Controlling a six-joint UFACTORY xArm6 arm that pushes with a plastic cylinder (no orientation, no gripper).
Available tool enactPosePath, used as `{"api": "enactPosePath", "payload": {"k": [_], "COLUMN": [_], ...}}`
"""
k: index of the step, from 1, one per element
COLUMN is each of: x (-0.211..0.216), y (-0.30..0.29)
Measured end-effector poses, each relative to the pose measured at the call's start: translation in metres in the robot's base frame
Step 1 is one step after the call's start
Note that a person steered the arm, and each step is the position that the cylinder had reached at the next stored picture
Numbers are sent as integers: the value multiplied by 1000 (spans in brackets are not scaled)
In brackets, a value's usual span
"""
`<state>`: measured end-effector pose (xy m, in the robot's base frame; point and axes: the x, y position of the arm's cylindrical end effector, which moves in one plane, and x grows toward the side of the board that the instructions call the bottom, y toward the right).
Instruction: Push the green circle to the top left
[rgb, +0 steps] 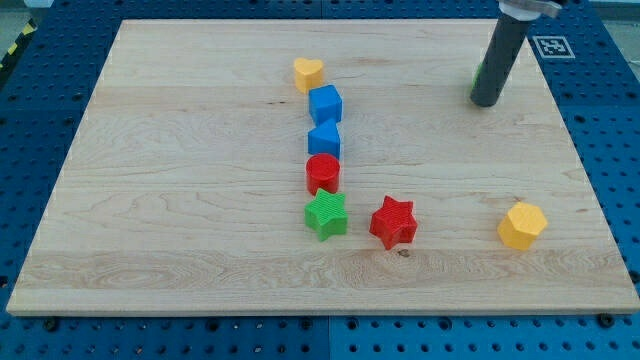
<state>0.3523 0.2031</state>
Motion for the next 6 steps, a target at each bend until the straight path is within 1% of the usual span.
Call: {"api": "enactPosePath", "payload": {"k": [1,2,3,4,5,6], "x": [-28,-16,29,12,-26,-52], "y": [-9,-6,31,98,119,99]}}
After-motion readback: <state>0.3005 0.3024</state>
